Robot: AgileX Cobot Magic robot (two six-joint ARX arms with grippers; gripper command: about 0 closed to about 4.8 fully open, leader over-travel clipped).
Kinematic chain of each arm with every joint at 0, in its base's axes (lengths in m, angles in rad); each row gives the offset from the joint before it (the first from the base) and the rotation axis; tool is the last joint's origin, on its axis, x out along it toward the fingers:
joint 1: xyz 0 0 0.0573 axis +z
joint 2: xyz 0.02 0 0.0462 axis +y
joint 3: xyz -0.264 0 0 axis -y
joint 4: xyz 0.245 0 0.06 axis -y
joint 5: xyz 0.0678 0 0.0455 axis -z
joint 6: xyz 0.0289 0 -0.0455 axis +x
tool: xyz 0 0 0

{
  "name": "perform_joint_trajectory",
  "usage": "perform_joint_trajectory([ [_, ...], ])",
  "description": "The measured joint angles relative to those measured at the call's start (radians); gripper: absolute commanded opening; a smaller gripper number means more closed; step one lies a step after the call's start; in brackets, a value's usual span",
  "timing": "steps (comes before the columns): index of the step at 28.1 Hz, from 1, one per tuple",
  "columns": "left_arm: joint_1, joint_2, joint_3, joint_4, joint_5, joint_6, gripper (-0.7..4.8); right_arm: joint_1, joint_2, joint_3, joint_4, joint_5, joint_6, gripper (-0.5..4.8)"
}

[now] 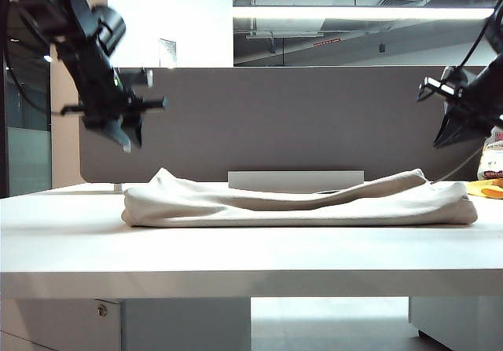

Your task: Fold the bottom side of the T-shirt horizontally towards the center, about one-third of the way, then fold the sleeve back towards the center, creating a straight line along the edge of the T-shirt, and finally fold the bottom of the T-shirt up towards the top, creating a neat rectangle.

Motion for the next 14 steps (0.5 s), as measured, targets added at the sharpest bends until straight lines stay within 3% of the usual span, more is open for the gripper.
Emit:
perform_joint_trajectory([
  [6, -0.002, -0.186, -0.198, 0.055, 0.004, -0.053, 0.55, 0.005, -0.112, -0.066, -0.087, -0.031, -0.071, -0.06],
  [14, -0.007, -0.496, -0.499, 0.179, 0.021, -0.082, 0.51, 0.01, -0.408, -0.403, 0.098, -0.048, -0.075, -0.06],
])
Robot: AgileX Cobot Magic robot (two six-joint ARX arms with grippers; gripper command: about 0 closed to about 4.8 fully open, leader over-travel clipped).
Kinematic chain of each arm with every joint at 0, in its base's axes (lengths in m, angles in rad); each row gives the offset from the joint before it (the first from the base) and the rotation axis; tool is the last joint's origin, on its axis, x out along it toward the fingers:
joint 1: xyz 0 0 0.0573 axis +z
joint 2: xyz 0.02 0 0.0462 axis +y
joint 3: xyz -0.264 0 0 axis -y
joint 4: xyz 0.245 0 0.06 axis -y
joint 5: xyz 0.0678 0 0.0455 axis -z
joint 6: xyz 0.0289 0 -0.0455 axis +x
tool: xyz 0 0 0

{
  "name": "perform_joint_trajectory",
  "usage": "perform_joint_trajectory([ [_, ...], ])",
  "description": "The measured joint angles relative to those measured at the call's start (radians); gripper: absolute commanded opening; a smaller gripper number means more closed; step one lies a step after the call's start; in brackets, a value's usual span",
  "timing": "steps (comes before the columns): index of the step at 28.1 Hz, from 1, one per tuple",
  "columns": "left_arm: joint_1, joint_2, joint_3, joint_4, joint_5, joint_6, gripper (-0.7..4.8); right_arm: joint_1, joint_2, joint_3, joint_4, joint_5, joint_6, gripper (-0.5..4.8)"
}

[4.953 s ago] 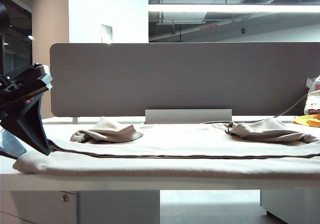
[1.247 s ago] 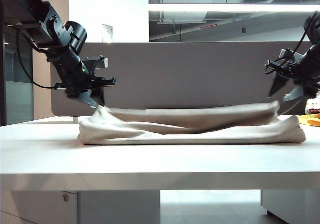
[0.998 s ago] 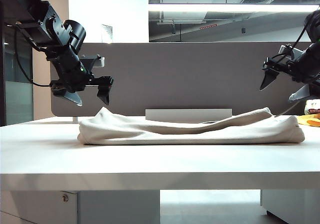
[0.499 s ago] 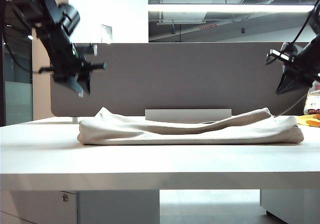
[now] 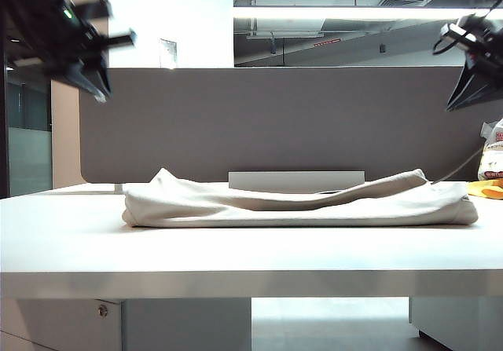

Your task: Fold the bottom side of the T-shirt horizontally towards the center, about one-third of the way, then fold the sleeve back towards the center, creating a straight line along the edge of the T-shirt, and finally fold the bottom of the T-shirt up towards the top, creating a neat rectangle.

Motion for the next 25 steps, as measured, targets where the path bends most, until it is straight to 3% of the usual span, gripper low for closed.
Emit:
perform_joint_trajectory([
  [4, -0.001, -0.164, -0.174, 0.035, -0.002, -0.009, 0.47, 0.001, -0.182, -0.257, 0.106, -0.001, 0.015, -0.06],
  [11, -0.016, -0.407, -0.423, 0.057, -0.037, -0.018, 0.44, 0.001, -0.368, -0.542, 0.192, 0.002, 0.029, -0.06],
  [14, -0.038, -0.601, -0.599, 0.057, -0.083, -0.059, 0.11, 0.002, -0.513, -0.697, 0.262, 0.001, 0.05, -0.06],
  [21, -0.076, -0.938, -0.815, 0.069, -0.116, -0.084, -0.06, 0.0, -0.679, -0.843, 0.324, 0.014, 0.06, -0.06],
  [25, -0.076, -1.175, -0.927, -0.034, -0.11, -0.089, -0.06, 0.0, -0.754, -0.907, 0.332, 0.018, 0.06, -0.06],
])
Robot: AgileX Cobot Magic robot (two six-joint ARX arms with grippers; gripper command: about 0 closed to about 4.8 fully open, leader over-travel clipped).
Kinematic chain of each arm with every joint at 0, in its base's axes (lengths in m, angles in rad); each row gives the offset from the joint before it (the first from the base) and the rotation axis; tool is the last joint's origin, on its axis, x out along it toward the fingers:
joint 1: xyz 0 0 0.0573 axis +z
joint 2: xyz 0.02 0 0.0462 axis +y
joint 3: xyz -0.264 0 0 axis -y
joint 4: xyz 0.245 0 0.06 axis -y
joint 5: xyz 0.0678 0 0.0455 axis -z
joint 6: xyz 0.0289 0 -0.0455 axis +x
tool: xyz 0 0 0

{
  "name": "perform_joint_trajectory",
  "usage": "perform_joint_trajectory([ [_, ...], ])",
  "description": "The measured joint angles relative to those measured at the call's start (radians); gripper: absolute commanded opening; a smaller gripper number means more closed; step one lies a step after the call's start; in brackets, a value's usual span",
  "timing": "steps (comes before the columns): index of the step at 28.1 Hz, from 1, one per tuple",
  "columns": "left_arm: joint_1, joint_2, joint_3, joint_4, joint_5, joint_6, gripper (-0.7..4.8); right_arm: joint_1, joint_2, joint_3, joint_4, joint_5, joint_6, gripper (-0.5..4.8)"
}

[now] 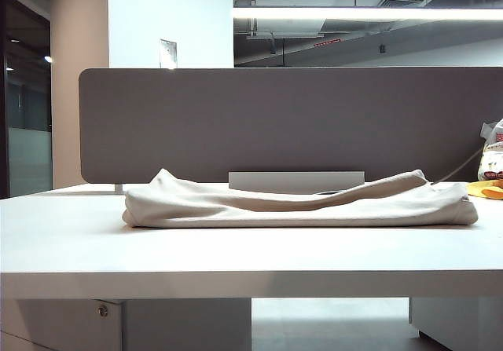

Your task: Fold the bottom side of the T-shirt horizontally towards the center, about one-third of the way, then fold the sleeve back towards the center, creating a straight line along the edge of the T-shirt, and finally fold the bottom of the T-shirt up towards the top, creating a neat rectangle.

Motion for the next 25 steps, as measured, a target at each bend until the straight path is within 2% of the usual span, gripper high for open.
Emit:
perform_joint_trajectory([
  [3, 0.0, -0.103, -0.048, -0.051, -0.001, -0.045, -0.06, 0.0, -0.023, -0.04, 0.001, 0.001, 0.005, -0.06],
  [4, 0.0, -0.138, -0.073, -0.058, -0.001, -0.085, -0.06, 0.0, -0.023, -0.055, -0.001, 0.002, 0.009, -0.06],
  [7, 0.0, -0.165, -0.135, -0.074, 0.0, -0.139, -0.06, 0.0, -0.024, -0.085, 0.005, 0.001, 0.01, -0.06],
  [25, 0.0, -0.166, -0.166, -0.093, 0.019, -0.167, -0.05, 0.0, -0.023, -0.109, 0.001, 0.027, 0.011, -0.06],
])
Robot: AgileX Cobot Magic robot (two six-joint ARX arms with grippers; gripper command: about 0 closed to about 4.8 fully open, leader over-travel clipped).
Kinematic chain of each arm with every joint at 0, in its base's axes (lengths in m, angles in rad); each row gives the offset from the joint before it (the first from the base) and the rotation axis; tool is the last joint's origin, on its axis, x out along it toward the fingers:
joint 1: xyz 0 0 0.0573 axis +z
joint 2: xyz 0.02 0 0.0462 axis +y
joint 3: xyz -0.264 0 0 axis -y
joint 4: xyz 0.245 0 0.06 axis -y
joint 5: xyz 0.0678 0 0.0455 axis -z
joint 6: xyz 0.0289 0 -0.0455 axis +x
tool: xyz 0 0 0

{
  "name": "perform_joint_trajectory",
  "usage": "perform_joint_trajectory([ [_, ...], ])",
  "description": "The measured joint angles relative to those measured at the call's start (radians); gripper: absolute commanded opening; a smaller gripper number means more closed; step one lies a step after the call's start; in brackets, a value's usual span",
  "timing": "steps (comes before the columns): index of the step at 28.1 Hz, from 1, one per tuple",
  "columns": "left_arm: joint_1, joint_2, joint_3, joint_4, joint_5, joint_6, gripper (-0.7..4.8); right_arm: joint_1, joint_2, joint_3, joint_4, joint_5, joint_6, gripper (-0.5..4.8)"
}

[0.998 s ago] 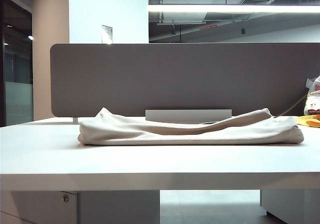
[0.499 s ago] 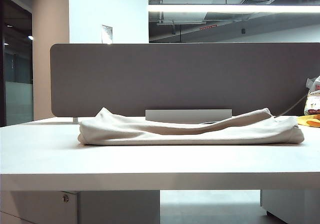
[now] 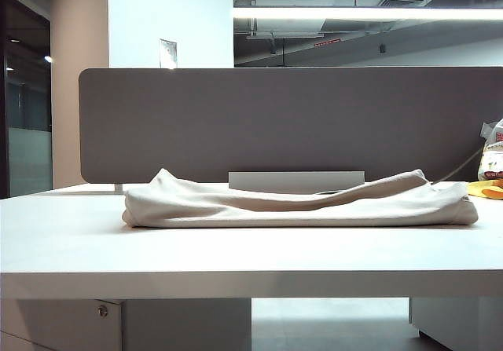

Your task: Fold the bottom side of the T-shirt horizontally towards the center, about one-third of the way, then fold the sleeve back towards the center, creating a straight line along the edge of the T-shirt, and finally fold the bottom of the T-shirt up towards the top, creating a neat rectangle.

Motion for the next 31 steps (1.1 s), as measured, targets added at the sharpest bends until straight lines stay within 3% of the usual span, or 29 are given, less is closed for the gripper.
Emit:
perform_joint_trajectory([
  [8, 0.0, 0.0, 0.0, 0.0, 0.003, -0.002, -0.05, 0.0, 0.0, 0.0, 0.0, 0.0, 0.0, -0.06],
  [12, 0.033, -0.009, -0.001, 0.002, -0.067, 0.128, -0.05, 0.0, 0.0, 0.0, 0.0, 0.0, 0.0, -0.06],
  [14, 0.128, -0.019, -0.003, 0.016, -0.074, 0.151, -0.05, 0.0, 0.0, 0.0, 0.0, 0.0, 0.0, -0.06],
  [17, 0.206, -0.034, -0.004, 0.017, -0.032, 0.157, -0.05, 0.0, 0.0, 0.0, 0.0, 0.0, 0.0, -0.06],
  [18, 0.261, -0.058, -0.006, 0.019, 0.025, 0.18, -0.05, 0.0, 0.0, 0.0, 0.0, 0.0, 0.0, -0.06],
  [20, 0.29, -0.098, -0.024, 0.047, 0.075, 0.204, -0.05, 0.0, 0.0, 0.0, 0.0, 0.0, 0.0, -0.06],
  [31, 0.301, -0.185, -0.101, 0.121, 0.115, 0.24, -0.05, 0.0, 0.0, 0.0, 0.0, 0.0, 0.0, -0.06],
])
